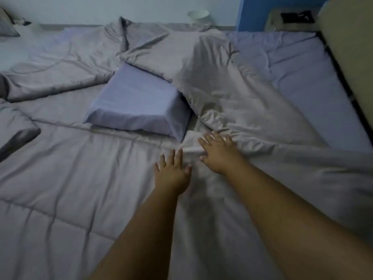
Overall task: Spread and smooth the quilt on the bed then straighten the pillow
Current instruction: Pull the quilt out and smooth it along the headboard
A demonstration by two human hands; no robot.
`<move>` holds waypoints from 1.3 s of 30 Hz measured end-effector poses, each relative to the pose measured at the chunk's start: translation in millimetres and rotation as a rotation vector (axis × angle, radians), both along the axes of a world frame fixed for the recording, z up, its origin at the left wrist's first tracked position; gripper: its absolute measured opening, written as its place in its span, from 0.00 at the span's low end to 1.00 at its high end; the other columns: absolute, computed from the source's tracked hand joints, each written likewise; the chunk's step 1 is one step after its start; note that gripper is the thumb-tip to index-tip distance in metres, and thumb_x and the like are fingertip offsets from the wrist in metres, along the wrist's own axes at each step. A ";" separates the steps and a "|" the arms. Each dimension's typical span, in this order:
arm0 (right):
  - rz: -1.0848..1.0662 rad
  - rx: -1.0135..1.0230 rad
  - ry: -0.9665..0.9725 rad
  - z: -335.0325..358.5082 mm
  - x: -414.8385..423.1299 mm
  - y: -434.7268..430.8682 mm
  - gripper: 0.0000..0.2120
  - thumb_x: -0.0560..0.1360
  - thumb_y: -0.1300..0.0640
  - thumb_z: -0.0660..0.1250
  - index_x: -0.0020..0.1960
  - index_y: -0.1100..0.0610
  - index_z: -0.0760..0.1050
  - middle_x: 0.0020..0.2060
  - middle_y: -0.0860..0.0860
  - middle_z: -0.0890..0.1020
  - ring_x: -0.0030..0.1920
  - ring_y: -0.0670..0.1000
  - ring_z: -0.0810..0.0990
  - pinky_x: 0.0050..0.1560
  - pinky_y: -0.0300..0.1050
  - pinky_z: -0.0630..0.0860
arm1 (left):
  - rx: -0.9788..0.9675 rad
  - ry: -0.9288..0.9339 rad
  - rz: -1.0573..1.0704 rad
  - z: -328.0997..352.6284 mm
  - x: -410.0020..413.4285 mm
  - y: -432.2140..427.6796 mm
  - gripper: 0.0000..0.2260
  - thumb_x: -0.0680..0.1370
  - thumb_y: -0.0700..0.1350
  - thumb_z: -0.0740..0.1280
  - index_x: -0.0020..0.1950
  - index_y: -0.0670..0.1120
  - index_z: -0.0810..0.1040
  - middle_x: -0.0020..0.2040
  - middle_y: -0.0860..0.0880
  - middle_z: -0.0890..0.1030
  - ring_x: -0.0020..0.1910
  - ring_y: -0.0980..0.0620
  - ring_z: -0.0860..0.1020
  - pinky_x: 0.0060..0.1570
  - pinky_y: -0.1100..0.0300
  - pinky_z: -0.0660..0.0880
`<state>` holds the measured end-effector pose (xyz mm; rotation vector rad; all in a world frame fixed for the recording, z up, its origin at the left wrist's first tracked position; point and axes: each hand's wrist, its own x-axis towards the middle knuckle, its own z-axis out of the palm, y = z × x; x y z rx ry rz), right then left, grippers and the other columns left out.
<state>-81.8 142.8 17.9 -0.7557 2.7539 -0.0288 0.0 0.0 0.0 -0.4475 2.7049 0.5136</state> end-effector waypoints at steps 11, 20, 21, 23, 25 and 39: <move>0.056 0.125 0.071 -72.1 -11.7 2.0 0.22 0.81 0.49 0.51 0.75 0.47 0.55 0.76 0.44 0.57 0.76 0.51 0.49 0.73 0.56 0.46 | -0.088 0.051 -0.062 -74.7 -3.7 2.5 0.27 0.81 0.60 0.46 0.78 0.54 0.44 0.79 0.54 0.43 0.78 0.47 0.41 0.75 0.47 0.42; 0.080 -0.046 0.101 -79.4 0.8 12.5 0.19 0.82 0.56 0.51 0.72 0.51 0.64 0.72 0.49 0.67 0.75 0.52 0.57 0.74 0.49 0.45 | -0.111 0.200 -0.094 -77.7 4.8 8.2 0.22 0.83 0.52 0.45 0.77 0.50 0.57 0.78 0.51 0.56 0.78 0.49 0.47 0.76 0.54 0.44; 0.098 -0.054 0.094 -75.2 1.8 15.4 0.19 0.82 0.57 0.51 0.72 0.52 0.64 0.72 0.50 0.67 0.74 0.52 0.58 0.74 0.48 0.45 | -0.091 0.205 -0.093 -74.9 7.2 9.5 0.22 0.83 0.52 0.45 0.77 0.49 0.57 0.78 0.50 0.57 0.78 0.50 0.48 0.76 0.55 0.44; 0.126 -0.050 0.060 -66.3 3.4 21.0 0.20 0.81 0.60 0.50 0.71 0.52 0.65 0.72 0.51 0.68 0.74 0.53 0.59 0.74 0.47 0.45 | -0.056 0.205 -0.091 -68.0 12.4 13.0 0.22 0.83 0.51 0.45 0.77 0.48 0.58 0.78 0.49 0.59 0.78 0.50 0.49 0.76 0.56 0.45; 0.122 -0.038 0.013 -53.8 6.8 27.9 0.19 0.81 0.60 0.50 0.70 0.52 0.65 0.71 0.52 0.68 0.73 0.54 0.60 0.74 0.48 0.49 | -0.010 0.193 -0.090 -56.9 17.0 19.1 0.22 0.83 0.50 0.46 0.77 0.47 0.59 0.77 0.48 0.60 0.78 0.50 0.52 0.76 0.57 0.47; -0.012 -0.019 -0.021 66.7 88.0 85.1 0.17 0.79 0.59 0.52 0.64 0.51 0.71 0.65 0.54 0.74 0.66 0.58 0.69 0.63 0.51 0.68 | 0.155 0.234 -0.131 41.5 79.2 72.8 0.21 0.84 0.49 0.48 0.76 0.47 0.61 0.75 0.48 0.65 0.75 0.49 0.61 0.72 0.57 0.59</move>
